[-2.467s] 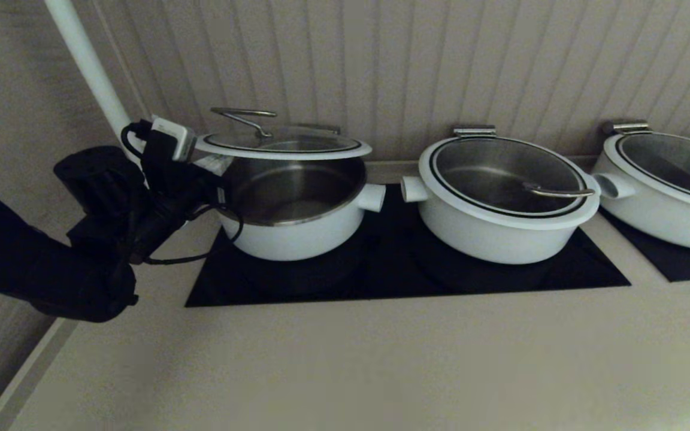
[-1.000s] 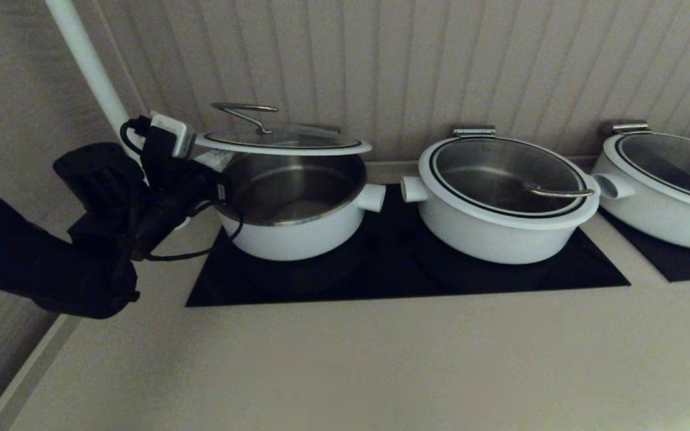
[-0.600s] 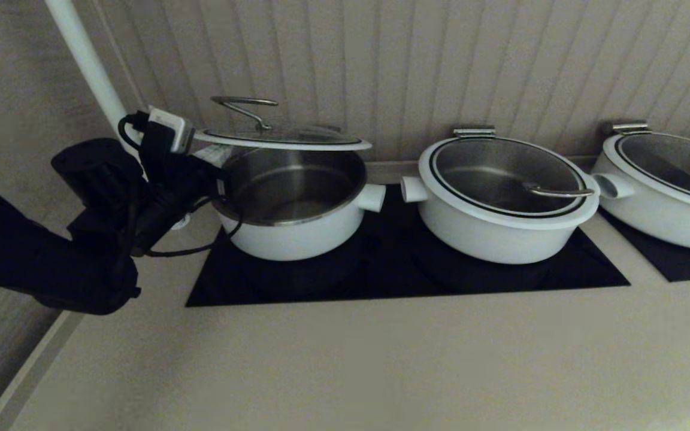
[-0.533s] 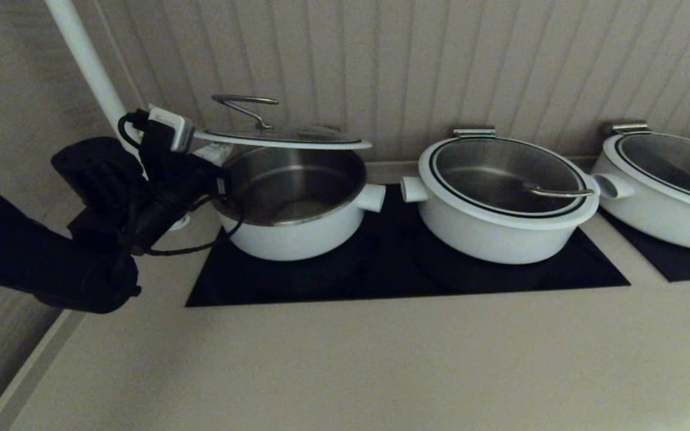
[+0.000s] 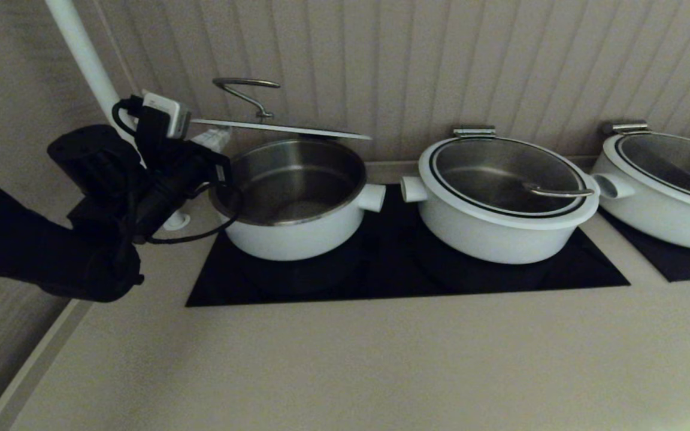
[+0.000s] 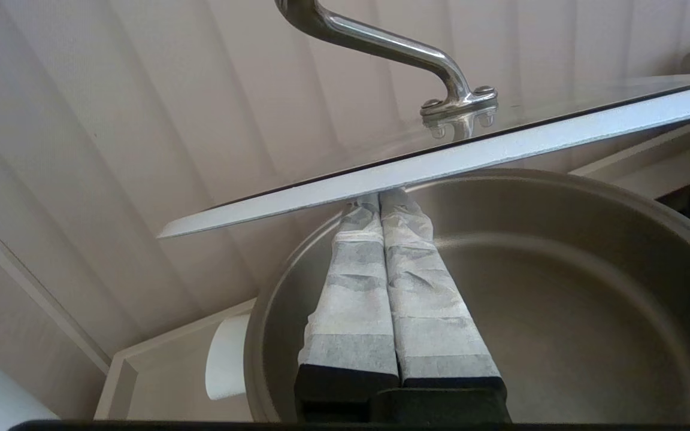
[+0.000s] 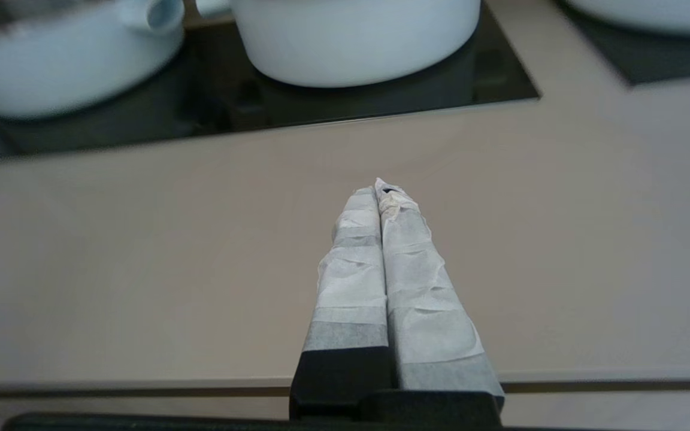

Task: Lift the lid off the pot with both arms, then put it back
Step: Open the pot lid completely

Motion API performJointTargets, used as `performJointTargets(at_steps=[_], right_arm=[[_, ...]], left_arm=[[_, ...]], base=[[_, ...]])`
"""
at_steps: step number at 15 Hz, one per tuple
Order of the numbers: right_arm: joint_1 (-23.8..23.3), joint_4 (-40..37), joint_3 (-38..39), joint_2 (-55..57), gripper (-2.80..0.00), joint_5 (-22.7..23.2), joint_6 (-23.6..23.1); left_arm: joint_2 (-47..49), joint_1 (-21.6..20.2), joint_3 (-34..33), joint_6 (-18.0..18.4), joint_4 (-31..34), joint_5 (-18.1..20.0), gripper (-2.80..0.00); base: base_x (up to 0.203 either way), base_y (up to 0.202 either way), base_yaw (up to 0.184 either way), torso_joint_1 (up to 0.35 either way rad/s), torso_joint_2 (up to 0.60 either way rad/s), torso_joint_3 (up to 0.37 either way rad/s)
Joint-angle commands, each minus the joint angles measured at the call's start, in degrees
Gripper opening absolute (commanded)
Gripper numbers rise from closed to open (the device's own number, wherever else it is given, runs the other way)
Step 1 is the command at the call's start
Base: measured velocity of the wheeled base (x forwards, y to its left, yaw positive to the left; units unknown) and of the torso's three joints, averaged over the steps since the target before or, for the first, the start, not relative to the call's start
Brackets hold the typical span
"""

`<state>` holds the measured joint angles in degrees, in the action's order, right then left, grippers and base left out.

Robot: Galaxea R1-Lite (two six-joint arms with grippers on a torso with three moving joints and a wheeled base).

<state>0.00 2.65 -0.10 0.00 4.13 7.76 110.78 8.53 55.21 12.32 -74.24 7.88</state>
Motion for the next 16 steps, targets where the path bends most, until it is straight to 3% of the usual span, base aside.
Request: performJointTargets(at_steps=[1,5,7,8,11,16], right_arm=[[0.00,0.16,0.10,0.09,-2.80,0.07,-2.81],[0.00,-0.83,0.08,0.09,-2.80,-2.72,-13.83],[0.00,-1.83,0.10,0.09,-2.80,-0.08,-20.42],[0.00,-2.23,0.10,0.09,-2.80,0.09,-19.53],[0.00,-2.48,0.10,0.09,-2.80,-2.62,-9.88],[0.00,-2.47,0.10,0.09,-2.80,-2.73,-9.78]], left_arm=[[-0.03,-0.01,0.08,0.07,-0.47,0.04,-2.80],[0.10,-0.01,1.90,0.06,-0.37,0.12,-2.80],[0.56,-0.01,2.71,-0.02,-0.21,0.12,-2.80],[0.67,-0.01,2.88,-0.02,-0.13,0.20,-2.80],[1.41,-0.01,4.47,-0.02,-0.12,0.21,-2.80],[1.88,-0.01,4.56,-0.37,-0.29,0.21,-2.80]], base=[[0.000,0.000,0.000,0.000,0.00,0.000],[0.000,0.000,0.000,0.000,0.00,0.000],[0.000,0.000,0.000,0.000,0.00,0.000],[0.000,0.000,0.000,0.000,0.00,0.000],[0.000,0.000,0.000,0.000,0.00,0.000],[0.000,0.000,0.000,0.000,0.00,0.000]])
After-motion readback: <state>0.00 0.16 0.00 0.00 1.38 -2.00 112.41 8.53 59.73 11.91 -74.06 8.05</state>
